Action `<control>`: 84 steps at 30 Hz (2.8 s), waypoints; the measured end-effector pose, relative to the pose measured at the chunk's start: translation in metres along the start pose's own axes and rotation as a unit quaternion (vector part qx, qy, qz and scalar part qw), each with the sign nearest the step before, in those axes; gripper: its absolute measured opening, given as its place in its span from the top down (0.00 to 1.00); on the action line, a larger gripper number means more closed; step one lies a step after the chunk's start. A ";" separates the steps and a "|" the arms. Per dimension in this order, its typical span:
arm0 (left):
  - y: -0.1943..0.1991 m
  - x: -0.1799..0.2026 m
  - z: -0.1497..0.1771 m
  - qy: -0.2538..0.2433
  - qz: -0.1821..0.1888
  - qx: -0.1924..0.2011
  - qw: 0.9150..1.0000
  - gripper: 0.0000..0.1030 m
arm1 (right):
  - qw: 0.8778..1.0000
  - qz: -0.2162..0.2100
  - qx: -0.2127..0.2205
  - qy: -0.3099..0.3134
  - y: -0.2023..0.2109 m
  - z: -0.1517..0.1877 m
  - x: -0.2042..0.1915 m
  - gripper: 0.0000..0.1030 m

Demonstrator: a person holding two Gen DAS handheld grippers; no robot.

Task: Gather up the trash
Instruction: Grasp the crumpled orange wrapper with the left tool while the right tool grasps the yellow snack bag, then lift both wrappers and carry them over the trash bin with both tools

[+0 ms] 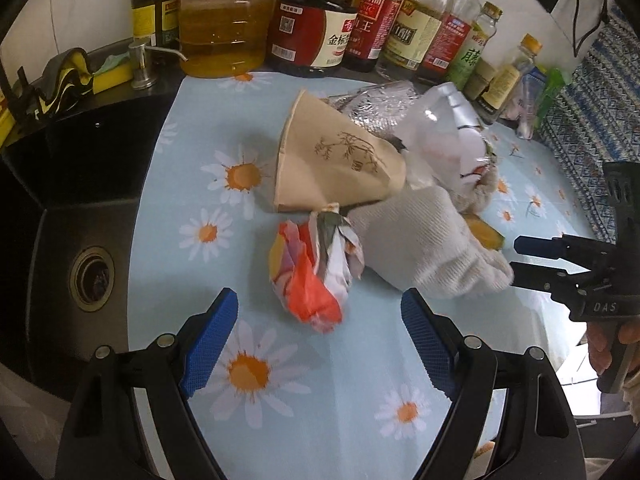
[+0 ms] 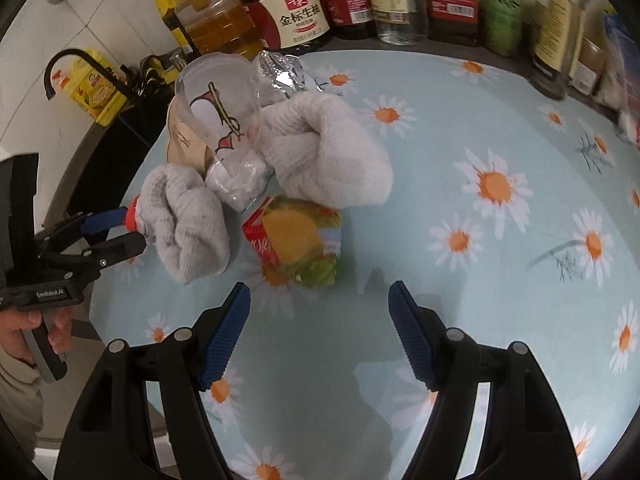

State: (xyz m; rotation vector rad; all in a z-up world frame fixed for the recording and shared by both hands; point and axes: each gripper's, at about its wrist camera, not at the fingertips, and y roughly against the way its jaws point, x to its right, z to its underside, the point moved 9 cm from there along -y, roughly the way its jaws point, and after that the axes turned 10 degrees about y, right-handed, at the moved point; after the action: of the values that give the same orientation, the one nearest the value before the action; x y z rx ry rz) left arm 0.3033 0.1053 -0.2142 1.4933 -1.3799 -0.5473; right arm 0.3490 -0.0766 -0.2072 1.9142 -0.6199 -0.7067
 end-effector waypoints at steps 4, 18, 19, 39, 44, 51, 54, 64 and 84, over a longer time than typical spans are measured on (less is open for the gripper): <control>-0.005 -0.005 -0.005 0.006 -0.004 -0.001 1.000 0.22 | 1.000 -0.002 -0.006 0.011 -0.008 -0.008 0.001 0.31; -0.018 -0.009 -0.014 0.006 -0.012 -0.004 1.000 0.32 | 0.998 0.016 -0.007 0.062 -0.027 -0.026 -0.004 0.31; -0.018 -0.008 -0.014 0.004 -0.012 -0.004 1.000 0.32 | 0.998 0.015 -0.006 0.064 -0.027 -0.025 -0.006 0.31; -0.021 -0.004 -0.012 -0.001 -0.016 0.003 1.000 0.57 | 0.993 0.030 0.015 0.109 -0.028 -0.025 -0.015 0.44; -0.018 -0.002 -0.008 -0.002 -0.015 0.005 1.000 0.57 | 0.994 0.030 0.020 0.101 -0.022 -0.022 -0.010 0.44; -0.006 0.000 -0.005 0.004 -0.011 0.016 1.000 0.57 | 0.995 0.032 0.028 0.090 -0.010 -0.019 -0.009 0.44; 0.000 0.002 0.000 0.001 -0.008 0.019 1.000 0.57 | 0.995 0.035 0.032 0.086 -0.005 -0.015 -0.012 0.44; 0.025 0.011 0.024 0.001 0.007 0.028 1.000 0.57 | 0.996 0.046 0.039 0.063 0.015 0.012 -0.020 0.44; 0.075 0.020 0.097 -0.005 0.044 0.029 0.999 0.57 | 0.996 0.053 0.065 0.039 0.054 0.061 -0.075 0.43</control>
State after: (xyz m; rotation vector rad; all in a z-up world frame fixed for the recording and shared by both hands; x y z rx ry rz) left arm 0.1907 0.0626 -0.1833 1.4689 -1.4734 -0.4636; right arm 0.2475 -0.0846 -0.1645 2.0019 -0.7276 -0.5315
